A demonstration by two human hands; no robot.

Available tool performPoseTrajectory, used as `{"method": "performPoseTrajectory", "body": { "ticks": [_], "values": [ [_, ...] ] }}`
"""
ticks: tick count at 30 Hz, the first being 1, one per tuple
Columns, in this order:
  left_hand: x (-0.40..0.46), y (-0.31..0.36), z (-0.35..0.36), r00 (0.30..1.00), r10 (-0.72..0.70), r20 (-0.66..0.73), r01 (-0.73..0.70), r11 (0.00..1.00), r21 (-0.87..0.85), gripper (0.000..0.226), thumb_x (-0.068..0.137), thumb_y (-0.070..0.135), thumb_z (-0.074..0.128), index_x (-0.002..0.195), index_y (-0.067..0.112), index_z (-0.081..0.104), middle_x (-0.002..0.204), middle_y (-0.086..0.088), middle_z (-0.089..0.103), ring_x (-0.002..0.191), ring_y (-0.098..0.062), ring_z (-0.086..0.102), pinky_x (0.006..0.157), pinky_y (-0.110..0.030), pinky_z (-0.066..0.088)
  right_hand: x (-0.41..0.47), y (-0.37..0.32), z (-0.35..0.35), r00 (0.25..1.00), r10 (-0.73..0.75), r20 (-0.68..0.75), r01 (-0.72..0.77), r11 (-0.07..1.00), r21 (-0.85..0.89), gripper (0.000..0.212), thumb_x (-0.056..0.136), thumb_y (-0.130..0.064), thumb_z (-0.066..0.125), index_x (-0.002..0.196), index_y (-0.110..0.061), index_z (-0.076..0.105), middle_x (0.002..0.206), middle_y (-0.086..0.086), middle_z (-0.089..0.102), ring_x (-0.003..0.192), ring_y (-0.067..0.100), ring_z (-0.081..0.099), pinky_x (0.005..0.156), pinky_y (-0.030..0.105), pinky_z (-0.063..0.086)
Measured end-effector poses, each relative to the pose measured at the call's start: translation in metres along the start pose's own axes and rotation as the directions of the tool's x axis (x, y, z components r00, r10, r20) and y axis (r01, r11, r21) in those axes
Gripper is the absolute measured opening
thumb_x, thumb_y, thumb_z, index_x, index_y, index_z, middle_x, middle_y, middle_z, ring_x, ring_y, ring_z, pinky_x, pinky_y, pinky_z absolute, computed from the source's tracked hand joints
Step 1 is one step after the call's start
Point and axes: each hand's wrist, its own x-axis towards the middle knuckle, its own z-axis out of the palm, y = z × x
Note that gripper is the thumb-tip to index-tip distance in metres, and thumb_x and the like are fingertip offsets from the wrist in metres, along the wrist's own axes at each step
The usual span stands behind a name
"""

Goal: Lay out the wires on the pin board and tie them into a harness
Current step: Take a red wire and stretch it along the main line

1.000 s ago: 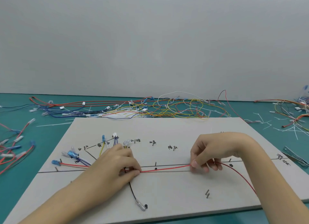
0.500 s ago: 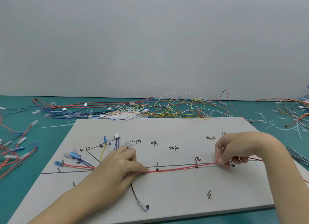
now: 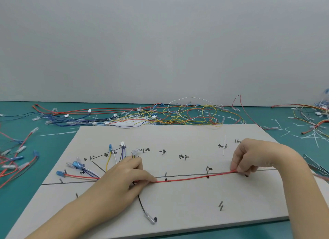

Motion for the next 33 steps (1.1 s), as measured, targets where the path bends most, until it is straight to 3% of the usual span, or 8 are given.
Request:
{"method": "performPoseTrajectory", "body": {
  "ticks": [4,10,13,15,19,24,29,33],
  "values": [
    [0.0,0.0,0.0,1.0,-0.006,-0.008,0.006,1.0,-0.003,0.023,0.095,0.026,0.058,0.106,0.045,0.069,0.08,0.018,0.043,0.087,0.0,0.045,0.076,-0.021,0.041,-0.004,-0.009,0.006,0.992,0.036,-0.12,-0.053,0.988,-0.142,0.024,0.073,-0.003,0.073,0.067,-0.026,0.078,0.071,-0.01,0.072,0.083,0.01,0.062,0.081,0.025,0.049],
    [-0.001,0.0,0.001,1.0,-0.004,-0.011,0.003,1.0,-0.007,0.023,0.095,0.027,0.059,0.106,0.045,0.069,0.08,0.019,0.043,0.086,0.0,0.046,0.075,-0.02,0.04,-0.006,-0.017,0.009,0.984,0.055,-0.168,-0.085,0.981,-0.176,0.028,0.071,0.0,0.074,0.06,-0.026,0.073,0.072,-0.006,0.071,0.076,0.01,0.061,0.066,0.02,0.045],
    [0.0,-0.001,0.001,1.0,-0.003,-0.012,0.003,1.0,-0.003,0.024,0.095,0.026,0.059,0.106,0.045,0.068,0.08,0.02,0.042,0.086,0.0,0.046,0.075,-0.019,0.04,-0.005,-0.014,0.01,0.986,0.093,-0.137,-0.111,0.985,-0.131,0.021,0.074,0.004,0.068,0.068,-0.015,0.074,0.074,0.008,0.074,0.06,0.016,0.062,0.057,0.021,0.045],
    [0.0,-0.001,0.001,1.0,-0.005,-0.012,0.005,1.0,-0.003,0.024,0.095,0.027,0.059,0.106,0.046,0.068,0.081,0.019,0.043,0.087,0.0,0.045,0.074,-0.019,0.04,-0.005,-0.014,0.011,0.987,0.119,-0.111,-0.128,0.988,-0.083,0.018,0.077,0.007,0.063,0.073,-0.007,0.073,0.074,0.016,0.074,0.058,0.022,0.065,0.057,0.025,0.048],
    [0.0,-0.002,0.001,1.0,-0.008,-0.01,0.008,1.0,-0.001,0.023,0.095,0.028,0.058,0.106,0.046,0.068,0.082,0.018,0.044,0.087,-0.001,0.047,0.075,-0.021,0.042,-0.003,-0.012,0.012,0.983,0.143,-0.117,-0.149,0.988,-0.043,0.015,0.078,0.008,0.061,0.079,-0.002,0.071,0.072,0.017,0.073,0.063,0.024,0.071,0.058,0.025,0.054],
    [0.0,-0.002,0.001,1.0,-0.014,-0.008,0.014,1.0,-0.01,0.022,0.096,0.03,0.057,0.106,0.046,0.068,0.083,0.018,0.045,0.088,-0.002,0.048,0.077,-0.022,0.042,-0.008,-0.014,0.01,0.982,0.152,-0.115,-0.151,0.988,0.015,0.016,0.086,0.002,0.058,0.097,0.008,0.067,0.077,0.018,0.072,0.077,0.033,0.073,0.081,0.039,0.059],
    [0.0,-0.001,0.001,1.0,-0.024,-0.006,0.024,0.999,-0.022,0.02,0.095,0.03,0.058,0.105,0.045,0.068,0.084,0.016,0.047,0.089,-0.003,0.049,0.078,-0.026,0.044,-0.01,-0.014,0.013,0.973,0.156,-0.169,-0.144,0.986,0.08,0.015,0.09,0.002,0.051,0.102,0.005,0.058,0.072,0.019,0.066,0.062,0.033,0.065,0.069,0.039,0.059],
    [-0.001,-0.002,0.001,1.0,-0.029,-0.001,0.029,0.999,-0.034,0.022,0.095,0.03,0.059,0.105,0.047,0.068,0.082,0.017,0.045,0.088,-0.002,0.048,0.077,-0.023,0.043,-0.01,-0.012,0.017,0.966,0.155,-0.207,-0.147,0.988,0.049,0.02,0.083,0.004,0.051,0.098,0.004,0.063,0.074,0.018,0.068,0.065,0.032,0.066,0.072,0.039,0.059]
  ]
}}
